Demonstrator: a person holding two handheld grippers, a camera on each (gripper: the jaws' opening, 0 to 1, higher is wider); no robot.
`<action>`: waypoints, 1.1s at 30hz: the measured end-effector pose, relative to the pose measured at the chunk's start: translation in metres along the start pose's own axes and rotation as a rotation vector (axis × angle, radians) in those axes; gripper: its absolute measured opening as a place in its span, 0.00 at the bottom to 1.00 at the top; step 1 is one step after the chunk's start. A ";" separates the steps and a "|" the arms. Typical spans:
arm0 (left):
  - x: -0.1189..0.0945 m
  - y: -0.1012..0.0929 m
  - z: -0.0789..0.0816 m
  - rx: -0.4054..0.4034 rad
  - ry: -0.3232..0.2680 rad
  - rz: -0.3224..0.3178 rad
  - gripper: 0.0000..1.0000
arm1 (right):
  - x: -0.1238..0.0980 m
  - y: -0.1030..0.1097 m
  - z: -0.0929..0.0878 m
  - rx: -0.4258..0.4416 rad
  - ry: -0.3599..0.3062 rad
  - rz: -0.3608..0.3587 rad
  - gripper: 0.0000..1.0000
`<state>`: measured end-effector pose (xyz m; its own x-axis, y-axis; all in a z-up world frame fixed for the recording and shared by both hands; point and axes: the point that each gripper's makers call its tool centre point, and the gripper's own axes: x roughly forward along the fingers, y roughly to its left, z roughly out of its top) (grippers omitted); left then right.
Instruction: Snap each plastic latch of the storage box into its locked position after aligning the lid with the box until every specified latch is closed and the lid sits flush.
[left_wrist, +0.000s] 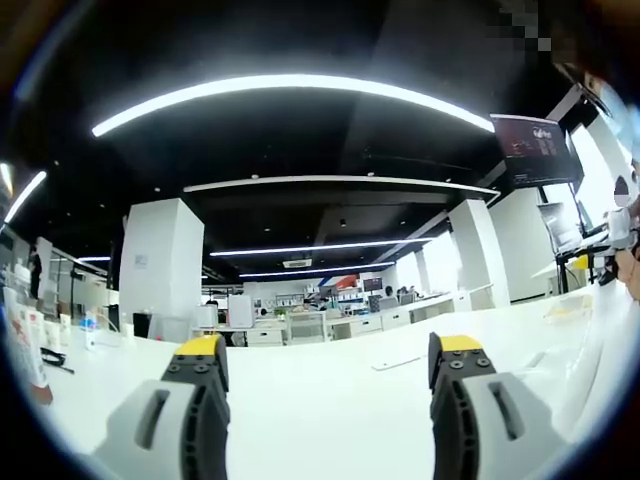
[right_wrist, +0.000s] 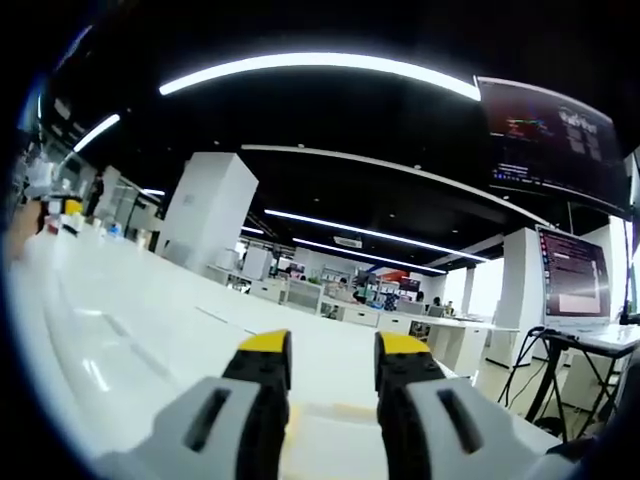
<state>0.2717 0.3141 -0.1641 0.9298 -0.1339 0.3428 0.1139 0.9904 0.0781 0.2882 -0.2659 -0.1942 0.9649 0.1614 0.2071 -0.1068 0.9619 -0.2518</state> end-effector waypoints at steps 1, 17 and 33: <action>0.000 0.000 0.000 0.002 0.001 0.002 0.82 | 0.000 0.001 0.000 0.000 -0.001 0.001 0.32; 0.000 0.011 -0.009 -0.023 0.038 0.018 0.82 | -0.003 0.004 0.006 0.006 -0.017 -0.001 0.31; 0.004 0.010 -0.012 -0.097 0.082 -0.015 0.79 | -0.005 0.001 0.009 0.025 -0.037 -0.012 0.31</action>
<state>0.2809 0.3235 -0.1732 0.9528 -0.1492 0.2646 0.1574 0.9875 -0.0101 0.2814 -0.2633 -0.1871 0.9567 0.1569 0.2451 -0.1011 0.9689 -0.2258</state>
